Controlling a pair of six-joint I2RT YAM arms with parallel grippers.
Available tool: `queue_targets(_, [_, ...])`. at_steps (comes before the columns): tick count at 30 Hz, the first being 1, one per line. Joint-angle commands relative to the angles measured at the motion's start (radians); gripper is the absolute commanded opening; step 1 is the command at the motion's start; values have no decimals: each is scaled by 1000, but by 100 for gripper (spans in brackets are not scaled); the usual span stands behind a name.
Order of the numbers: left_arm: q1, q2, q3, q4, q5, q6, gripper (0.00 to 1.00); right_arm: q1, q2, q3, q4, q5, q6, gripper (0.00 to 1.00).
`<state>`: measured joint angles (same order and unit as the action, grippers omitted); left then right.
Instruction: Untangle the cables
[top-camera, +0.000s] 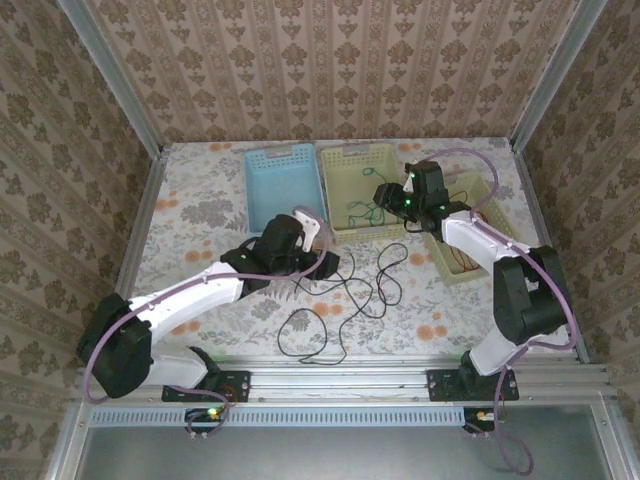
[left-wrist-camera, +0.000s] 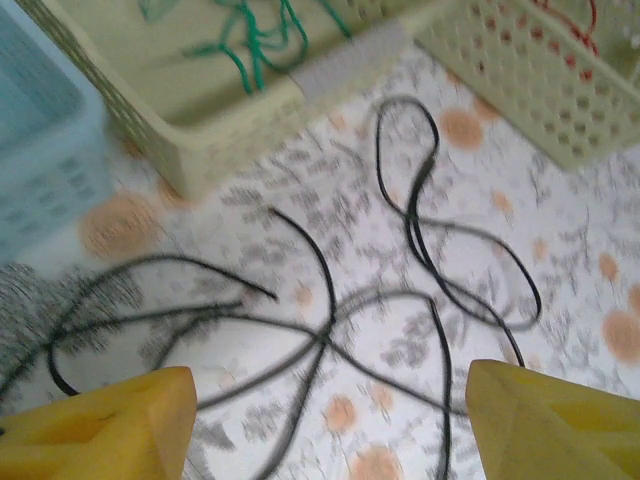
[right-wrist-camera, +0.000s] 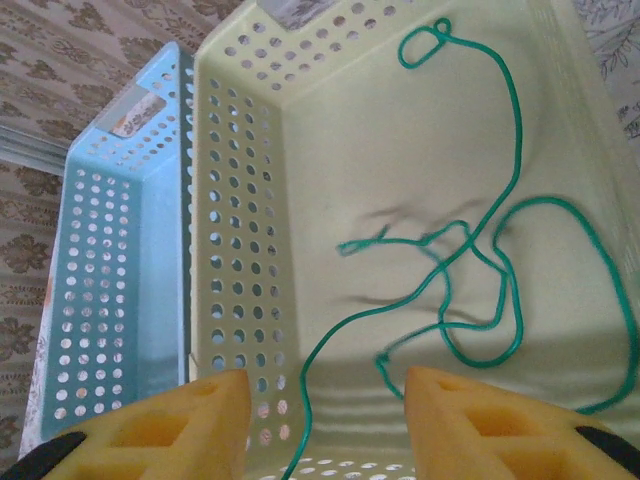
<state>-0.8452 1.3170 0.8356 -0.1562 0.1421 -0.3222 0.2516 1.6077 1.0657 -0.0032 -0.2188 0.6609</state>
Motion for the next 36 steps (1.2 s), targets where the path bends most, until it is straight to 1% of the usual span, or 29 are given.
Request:
queue_targets(1, [-61,-6,19,-173,40,88,73,5,-88,-37,-29,10,-46,47])
queue_targets(3, [-106,11,42,-243,31,120,73,5,-121,-65,-54,-24,-72,47])
queue_targets(5, [-137,39,59,-274,-11,131,73,14,-151,-91,-101,-70,-96,47])
queue_targets(8, [-144,77,57,-226,-52,107,73,81,-211,-131,-213,-85,-174,47])
queue_targets(10, [-141,96,43,-163,-89,75,74,165,-271,-154,-326,-39,-245,48])
queue_targets(11, [-138,106,38,-139,-88,66,74,197,-285,-160,-373,-21,-286,48])
queue_targets(13, [-136,136,43,-119,-99,60,74,274,-316,-148,-509,122,-371,48])
queue_targets(16, [-134,187,69,-138,-154,63,74,291,-331,-165,-637,229,-370,48])
queue_targets(18, [-134,212,87,-153,-196,66,74,291,-324,-185,-676,264,-346,49])
queue_targets(24, [-135,266,126,-153,-260,61,75,286,-230,-239,-681,299,-291,49])
queue_targets(29, [-143,280,138,-149,-264,51,75,267,-130,-256,-625,282,-248,48])
queue_targets(32, [-147,274,137,-154,-266,51,75,261,-71,-234,-622,271,-248,47])
queue_targets(34, [-149,268,132,-152,-265,49,75,257,-35,-220,-629,270,-245,45])
queue_targets(35, [-149,262,129,-151,-263,48,75,252,-20,-216,-632,265,-244,40])
queue_targets(36, [-149,257,125,-148,-262,46,75,249,-6,-215,-630,257,-243,33])
